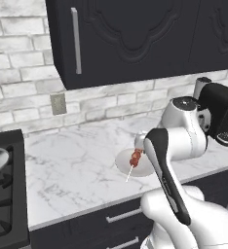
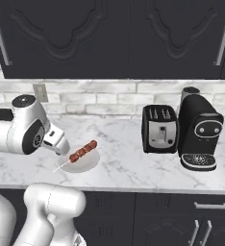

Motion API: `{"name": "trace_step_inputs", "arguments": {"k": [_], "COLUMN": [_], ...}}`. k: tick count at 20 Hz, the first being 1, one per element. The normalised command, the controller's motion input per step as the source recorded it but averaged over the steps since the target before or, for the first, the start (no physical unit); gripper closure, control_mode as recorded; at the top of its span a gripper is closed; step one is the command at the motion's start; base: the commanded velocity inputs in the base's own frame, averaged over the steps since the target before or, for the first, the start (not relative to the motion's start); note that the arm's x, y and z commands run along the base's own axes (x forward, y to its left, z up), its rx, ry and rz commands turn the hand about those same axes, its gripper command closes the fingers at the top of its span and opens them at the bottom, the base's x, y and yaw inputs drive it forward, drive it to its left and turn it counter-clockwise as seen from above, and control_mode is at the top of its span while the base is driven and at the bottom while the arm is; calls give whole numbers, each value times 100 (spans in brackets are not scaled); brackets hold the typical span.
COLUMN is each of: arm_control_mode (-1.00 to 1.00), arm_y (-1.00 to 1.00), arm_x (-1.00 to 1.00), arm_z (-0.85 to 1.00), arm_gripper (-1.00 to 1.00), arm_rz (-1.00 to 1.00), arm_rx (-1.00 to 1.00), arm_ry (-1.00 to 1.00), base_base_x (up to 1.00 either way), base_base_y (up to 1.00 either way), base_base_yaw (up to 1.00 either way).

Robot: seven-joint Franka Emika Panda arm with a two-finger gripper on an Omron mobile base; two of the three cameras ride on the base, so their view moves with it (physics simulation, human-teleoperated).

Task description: Place the cold items (mango and lime) from the fridge in one tupperware on the dining counter. Place the warm items (hot dog and kebab skewer) in the stove area in another tupperware.

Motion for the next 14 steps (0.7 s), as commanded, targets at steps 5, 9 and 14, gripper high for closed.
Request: {"name": "trace_step_inputs", "arguments": {"k": [5,9,14], "arm_control_mode": [-100,-100,-100], "arm_y": [-20,-4,0], "arm_x": [41,50,52], "arm_z": [-33,-26,-23], "arm_gripper": [-100,-100,-100], "arm_rz": [-7,-21,-18], "arm_rx": [0,0,0], "arm_ry": [4,18,15], "base_base_x": [0,0,0], "base_base_y": [0,0,0], "base_base_yaw": [0,0,0]}}
